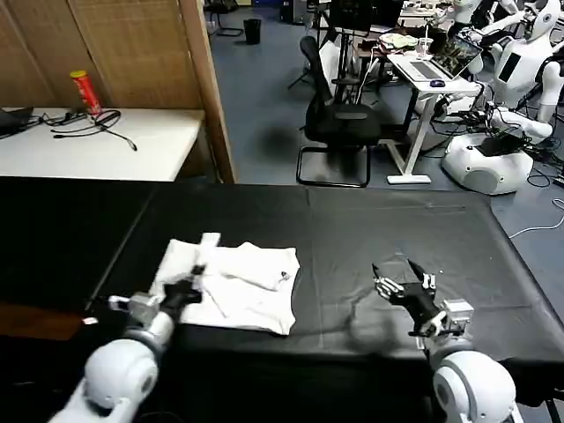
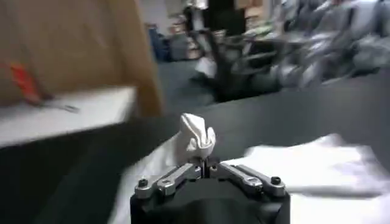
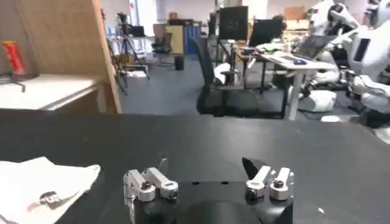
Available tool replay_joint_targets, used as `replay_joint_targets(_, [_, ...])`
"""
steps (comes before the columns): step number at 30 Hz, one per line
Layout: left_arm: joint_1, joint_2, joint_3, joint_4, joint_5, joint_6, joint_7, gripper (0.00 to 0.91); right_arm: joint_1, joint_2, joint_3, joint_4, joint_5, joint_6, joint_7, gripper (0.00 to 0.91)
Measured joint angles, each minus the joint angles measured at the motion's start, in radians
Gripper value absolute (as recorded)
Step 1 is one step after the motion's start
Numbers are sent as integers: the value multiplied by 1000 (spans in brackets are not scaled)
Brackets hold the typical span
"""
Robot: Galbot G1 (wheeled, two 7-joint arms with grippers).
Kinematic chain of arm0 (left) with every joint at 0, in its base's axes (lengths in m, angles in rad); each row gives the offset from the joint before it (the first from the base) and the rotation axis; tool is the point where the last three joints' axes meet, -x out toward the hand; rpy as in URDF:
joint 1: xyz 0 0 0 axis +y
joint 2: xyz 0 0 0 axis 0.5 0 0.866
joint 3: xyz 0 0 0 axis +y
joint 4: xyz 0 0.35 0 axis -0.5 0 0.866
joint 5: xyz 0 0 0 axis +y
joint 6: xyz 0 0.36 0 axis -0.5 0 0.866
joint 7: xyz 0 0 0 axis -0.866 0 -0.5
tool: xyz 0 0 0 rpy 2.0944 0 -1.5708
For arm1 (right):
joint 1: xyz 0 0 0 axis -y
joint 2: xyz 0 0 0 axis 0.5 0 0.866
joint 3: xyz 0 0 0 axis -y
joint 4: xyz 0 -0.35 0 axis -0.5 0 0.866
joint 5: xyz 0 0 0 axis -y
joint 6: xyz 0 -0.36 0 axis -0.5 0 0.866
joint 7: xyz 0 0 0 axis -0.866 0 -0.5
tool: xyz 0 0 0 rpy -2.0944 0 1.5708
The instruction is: Fold and organize the clothes.
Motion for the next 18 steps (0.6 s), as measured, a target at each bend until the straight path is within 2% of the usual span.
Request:
replay_joint_targets(6, [-61,-42,108,6,-102,-2,-12,0,-29,14,7,16,-17,-3,0,878])
replay_joint_targets(12, [-93,-74,156,28,-94,-5,-12,0,-44,19,1,28,-25,-3,-1,878])
replay_joint_targets(13, [-94,-79,160,33,-85,-7,-12,195,-45,19,-2,30,-25,-4,-3,878])
replay_joint_targets(14, [-93,-82,162,36,-76,-8,-11,878,-46,18,-4,31,-25,-4,-5,878])
replay_joint_targets(18, [-84,-93,168,37,-56,-8,-6,878,-45,7,-15,31,-22,-4,-16,878])
